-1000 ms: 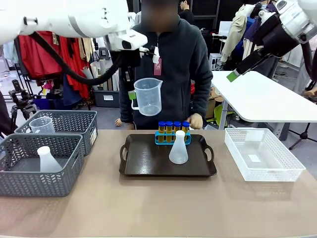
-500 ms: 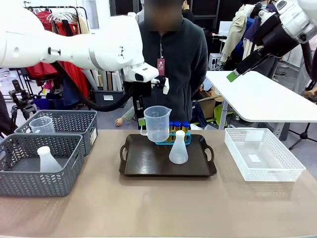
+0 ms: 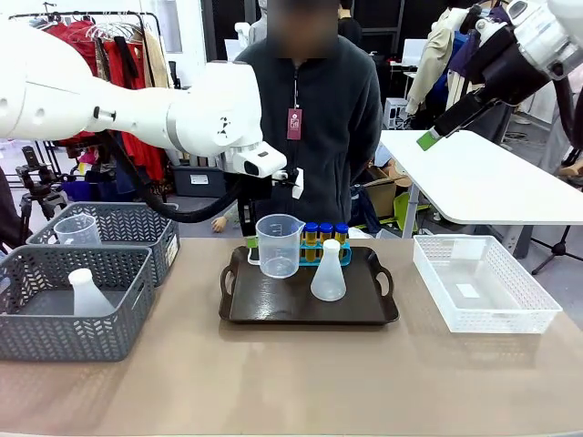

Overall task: Prepare the laboratory tools.
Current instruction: Pick up one Large Measuring Cup and place it on the Handle tray.

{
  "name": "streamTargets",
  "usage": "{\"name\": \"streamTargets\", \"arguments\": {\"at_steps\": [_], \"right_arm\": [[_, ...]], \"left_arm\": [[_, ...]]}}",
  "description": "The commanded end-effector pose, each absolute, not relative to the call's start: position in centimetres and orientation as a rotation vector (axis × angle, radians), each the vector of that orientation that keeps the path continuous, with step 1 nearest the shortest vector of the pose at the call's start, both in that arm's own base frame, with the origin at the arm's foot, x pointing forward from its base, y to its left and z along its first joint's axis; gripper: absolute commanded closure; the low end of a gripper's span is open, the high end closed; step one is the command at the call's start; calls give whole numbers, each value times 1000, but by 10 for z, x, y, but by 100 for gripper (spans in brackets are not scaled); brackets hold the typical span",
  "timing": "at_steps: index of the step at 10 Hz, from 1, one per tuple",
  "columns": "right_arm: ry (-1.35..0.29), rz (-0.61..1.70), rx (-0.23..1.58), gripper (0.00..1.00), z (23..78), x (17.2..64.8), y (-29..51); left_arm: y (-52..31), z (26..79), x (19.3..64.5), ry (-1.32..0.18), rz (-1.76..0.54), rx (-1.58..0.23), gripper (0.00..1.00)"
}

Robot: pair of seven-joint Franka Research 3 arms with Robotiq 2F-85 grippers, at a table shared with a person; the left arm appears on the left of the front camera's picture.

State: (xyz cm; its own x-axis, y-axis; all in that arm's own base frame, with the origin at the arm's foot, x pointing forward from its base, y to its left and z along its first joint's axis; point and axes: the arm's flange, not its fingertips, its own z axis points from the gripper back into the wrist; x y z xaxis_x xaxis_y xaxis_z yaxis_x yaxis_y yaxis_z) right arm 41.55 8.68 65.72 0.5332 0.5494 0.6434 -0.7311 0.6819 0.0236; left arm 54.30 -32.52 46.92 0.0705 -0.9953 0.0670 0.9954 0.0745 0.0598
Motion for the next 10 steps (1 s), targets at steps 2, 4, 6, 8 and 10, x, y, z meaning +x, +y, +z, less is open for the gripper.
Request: {"name": "streamTargets", "arguments": {"at_steps": [2, 4, 6, 8, 10], "right_arm": [[-651, 777, 309, 0, 657, 415, 86], [-651, 777, 309, 0, 657, 415, 86], [-651, 777, 309, 0, 657, 415, 86], [-651, 777, 309, 0, 657, 415, 86], [-651, 777, 309, 0, 657, 415, 86]], "left_arm": [[-314, 448, 548, -135, -1513, 21, 100], [-314, 436, 554, -127, -1511, 14, 100], [-314, 428, 556, -121, -1509, 12, 100], [-320, 420, 557, -113, -1516, 2, 100], [-323, 412, 556, -96, -1518, -4, 100]]}}
